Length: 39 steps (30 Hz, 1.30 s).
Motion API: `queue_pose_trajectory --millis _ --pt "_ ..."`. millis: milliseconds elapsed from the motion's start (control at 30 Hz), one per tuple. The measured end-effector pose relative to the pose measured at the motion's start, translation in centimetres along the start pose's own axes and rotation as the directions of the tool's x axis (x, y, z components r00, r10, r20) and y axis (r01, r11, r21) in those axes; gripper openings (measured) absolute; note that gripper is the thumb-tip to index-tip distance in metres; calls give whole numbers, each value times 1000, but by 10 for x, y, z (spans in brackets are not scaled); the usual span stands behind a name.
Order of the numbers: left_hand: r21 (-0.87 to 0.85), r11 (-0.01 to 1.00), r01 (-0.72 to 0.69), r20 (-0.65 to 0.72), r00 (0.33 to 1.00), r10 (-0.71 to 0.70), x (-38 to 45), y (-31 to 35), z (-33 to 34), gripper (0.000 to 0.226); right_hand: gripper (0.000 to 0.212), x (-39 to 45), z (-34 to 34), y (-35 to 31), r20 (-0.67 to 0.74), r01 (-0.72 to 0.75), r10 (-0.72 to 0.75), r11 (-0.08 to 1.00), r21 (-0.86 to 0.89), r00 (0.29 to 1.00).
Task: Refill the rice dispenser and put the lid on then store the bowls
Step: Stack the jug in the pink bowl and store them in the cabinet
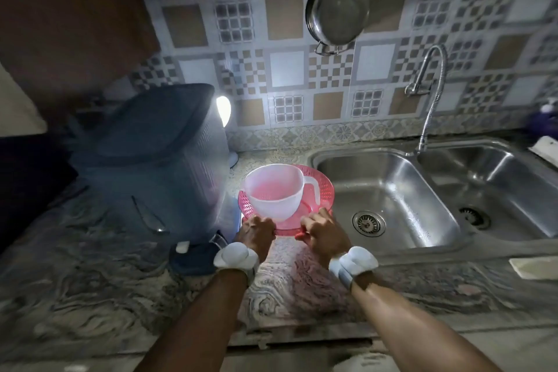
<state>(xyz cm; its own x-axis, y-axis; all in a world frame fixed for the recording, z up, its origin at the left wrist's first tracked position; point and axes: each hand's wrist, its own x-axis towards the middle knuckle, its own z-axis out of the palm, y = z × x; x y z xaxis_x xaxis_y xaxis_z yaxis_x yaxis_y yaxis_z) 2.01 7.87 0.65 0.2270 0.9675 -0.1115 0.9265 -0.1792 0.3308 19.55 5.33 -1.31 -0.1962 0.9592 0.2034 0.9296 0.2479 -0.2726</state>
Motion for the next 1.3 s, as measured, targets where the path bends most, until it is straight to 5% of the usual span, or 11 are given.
queue_pose_trajectory --millis 533,1300 --pt "158 936 -316 -230 910 346 -151 47 -182 8 31 -85 -198 -126 -282 41 -68 994 -99 957" --pt "368 863 -346 -559 659 503 -305 96 -423 10 25 -121 -432 -272 -571 188 -201 979 -82 796"
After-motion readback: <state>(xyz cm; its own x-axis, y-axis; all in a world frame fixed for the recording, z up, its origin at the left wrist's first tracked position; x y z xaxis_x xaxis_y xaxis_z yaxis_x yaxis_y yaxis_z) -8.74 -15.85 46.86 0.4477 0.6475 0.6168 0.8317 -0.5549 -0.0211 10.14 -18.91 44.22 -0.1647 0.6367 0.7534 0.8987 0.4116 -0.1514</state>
